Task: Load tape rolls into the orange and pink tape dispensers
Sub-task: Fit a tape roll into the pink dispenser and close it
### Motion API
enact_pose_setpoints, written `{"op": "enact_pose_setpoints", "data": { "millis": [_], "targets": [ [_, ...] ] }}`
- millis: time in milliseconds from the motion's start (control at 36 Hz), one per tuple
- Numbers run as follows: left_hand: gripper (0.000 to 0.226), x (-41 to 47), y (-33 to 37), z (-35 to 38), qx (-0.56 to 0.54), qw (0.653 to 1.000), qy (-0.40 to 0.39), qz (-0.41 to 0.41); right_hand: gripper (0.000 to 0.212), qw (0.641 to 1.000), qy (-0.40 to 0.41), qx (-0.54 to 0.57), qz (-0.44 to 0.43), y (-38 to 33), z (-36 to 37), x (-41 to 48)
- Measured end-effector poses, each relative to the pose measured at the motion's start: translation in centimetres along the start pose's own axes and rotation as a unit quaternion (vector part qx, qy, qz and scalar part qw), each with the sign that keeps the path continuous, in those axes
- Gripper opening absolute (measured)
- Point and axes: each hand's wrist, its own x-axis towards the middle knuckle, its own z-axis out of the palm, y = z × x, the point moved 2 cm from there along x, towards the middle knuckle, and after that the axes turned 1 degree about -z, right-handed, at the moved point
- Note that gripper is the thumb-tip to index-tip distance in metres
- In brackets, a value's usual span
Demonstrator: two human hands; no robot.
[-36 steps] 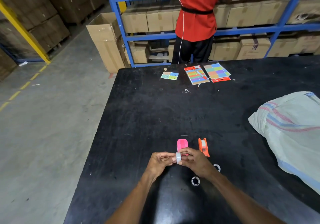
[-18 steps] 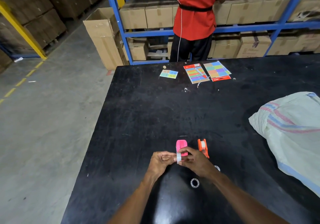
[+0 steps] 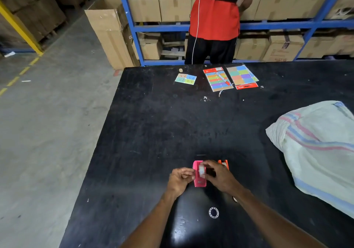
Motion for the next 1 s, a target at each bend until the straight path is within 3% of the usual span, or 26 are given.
{"op": "enact_pose_setpoints", "data": {
  "millis": [139, 389, 1000],
  "targets": [
    [0.035, 1.6, 0.2, 0.2, 0.072, 0.997, 0.024, 0.009, 0.041, 0.99, 0.025, -0.14, 0.006, 0.6, -0.2, 1.5],
    [0.069, 4.5, -0.5, 0.9, 0.195, 0.979, 0.001, 0.063, 0.04, 0.979, -0.016, -0.205, 0.006, 1.0, 0.4, 2.8],
    [0.053, 5.2, -0.5, 0.9, 0.207, 0.978, -0.03, 0.014, 0.041, 0.945, -0.049, -0.323, -0.001, -0.3, 0.2, 3.8]
  ]
}}
